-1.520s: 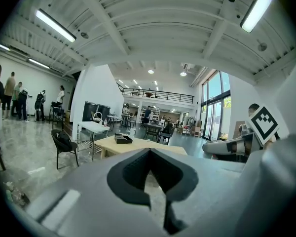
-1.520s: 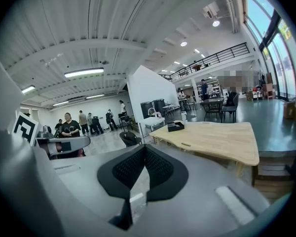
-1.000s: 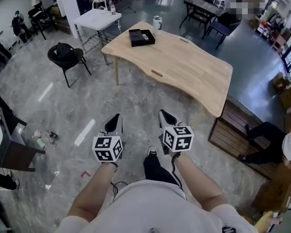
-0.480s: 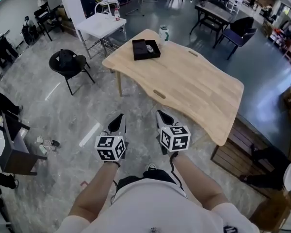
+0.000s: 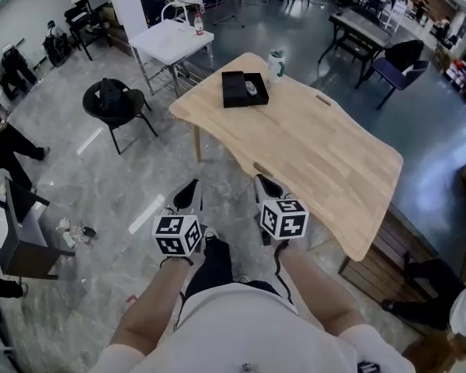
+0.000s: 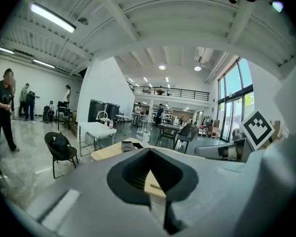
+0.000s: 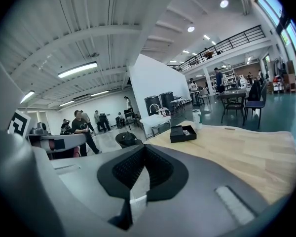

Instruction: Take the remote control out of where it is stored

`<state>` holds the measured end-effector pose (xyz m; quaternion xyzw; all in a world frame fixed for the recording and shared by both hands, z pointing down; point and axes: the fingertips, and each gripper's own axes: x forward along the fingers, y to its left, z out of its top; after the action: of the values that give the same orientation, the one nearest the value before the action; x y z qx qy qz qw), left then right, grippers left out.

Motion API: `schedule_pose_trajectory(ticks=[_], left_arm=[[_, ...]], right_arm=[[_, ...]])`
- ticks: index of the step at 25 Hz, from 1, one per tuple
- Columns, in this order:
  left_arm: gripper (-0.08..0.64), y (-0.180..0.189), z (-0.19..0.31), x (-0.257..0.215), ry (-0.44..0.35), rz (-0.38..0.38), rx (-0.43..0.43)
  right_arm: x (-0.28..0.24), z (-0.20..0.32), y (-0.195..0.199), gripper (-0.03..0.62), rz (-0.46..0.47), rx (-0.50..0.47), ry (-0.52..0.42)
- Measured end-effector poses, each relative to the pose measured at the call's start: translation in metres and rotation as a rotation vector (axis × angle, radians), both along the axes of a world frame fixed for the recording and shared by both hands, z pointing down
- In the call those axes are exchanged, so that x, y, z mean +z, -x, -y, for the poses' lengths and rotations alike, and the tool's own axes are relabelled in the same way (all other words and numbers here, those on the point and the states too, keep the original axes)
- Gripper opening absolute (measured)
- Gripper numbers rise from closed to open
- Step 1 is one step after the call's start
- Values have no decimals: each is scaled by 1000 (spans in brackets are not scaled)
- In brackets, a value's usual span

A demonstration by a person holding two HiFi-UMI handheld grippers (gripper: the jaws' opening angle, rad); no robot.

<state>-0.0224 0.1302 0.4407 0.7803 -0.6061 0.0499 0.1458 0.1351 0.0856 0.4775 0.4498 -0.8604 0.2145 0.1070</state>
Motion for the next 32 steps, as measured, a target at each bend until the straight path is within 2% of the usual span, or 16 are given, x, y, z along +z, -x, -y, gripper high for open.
schedule_pose_trajectory(ticks=[6, 11, 20, 32], left_arm=[[2, 23, 74, 3, -9, -17, 36], [2, 54, 143, -1, -15, -22, 75], [2, 92, 239, 11, 20, -23, 197], [0, 130, 343, 21, 34, -48, 180]], right_arm=[[9, 68, 27, 28, -11, 25, 17], [1, 132, 64, 28, -17, 52, 6], [7, 225, 117, 28, -24, 128, 28], [19, 321, 139, 28, -55, 134, 41]])
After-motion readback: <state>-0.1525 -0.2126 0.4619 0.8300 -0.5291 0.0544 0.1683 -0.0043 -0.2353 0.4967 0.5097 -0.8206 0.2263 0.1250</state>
